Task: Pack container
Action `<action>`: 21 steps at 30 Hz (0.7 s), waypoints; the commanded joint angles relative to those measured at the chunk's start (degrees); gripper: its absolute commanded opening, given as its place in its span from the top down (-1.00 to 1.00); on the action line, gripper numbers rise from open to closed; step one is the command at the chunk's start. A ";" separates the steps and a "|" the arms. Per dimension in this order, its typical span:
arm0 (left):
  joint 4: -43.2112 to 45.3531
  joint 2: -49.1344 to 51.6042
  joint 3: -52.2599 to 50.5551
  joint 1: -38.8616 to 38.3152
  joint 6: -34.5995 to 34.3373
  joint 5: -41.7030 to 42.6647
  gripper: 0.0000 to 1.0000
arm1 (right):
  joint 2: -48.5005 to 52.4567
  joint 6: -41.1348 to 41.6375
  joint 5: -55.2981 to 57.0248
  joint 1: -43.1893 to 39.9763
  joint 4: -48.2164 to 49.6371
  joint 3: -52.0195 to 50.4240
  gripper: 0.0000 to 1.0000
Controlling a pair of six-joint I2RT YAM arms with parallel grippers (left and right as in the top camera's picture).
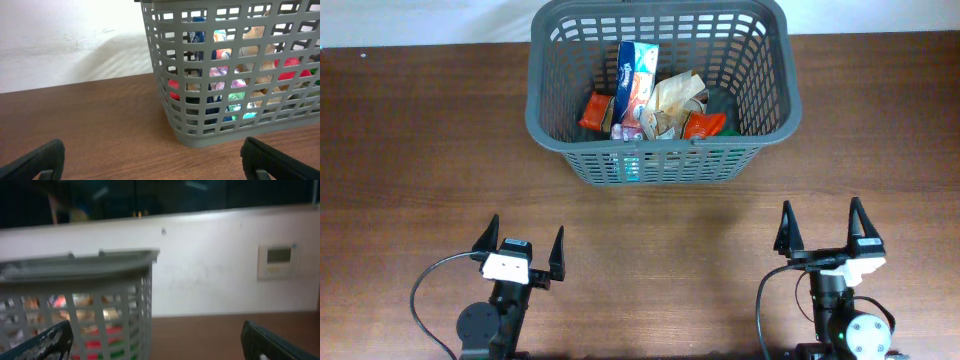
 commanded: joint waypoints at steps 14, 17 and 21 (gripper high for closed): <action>-0.09 -0.48 -0.35 0.37 1.11 -0.44 -0.99 | -0.70 -1.11 -0.09 0.50 -18.18 -0.26 -0.98; -0.09 -0.48 -0.35 0.39 1.14 -0.42 -0.99 | -0.70 -1.09 -0.09 0.50 -18.18 -0.26 -0.98; -0.09 -0.48 -0.35 0.39 1.11 -0.44 -0.99 | -0.70 -1.09 -0.09 0.50 -18.16 -0.26 -0.98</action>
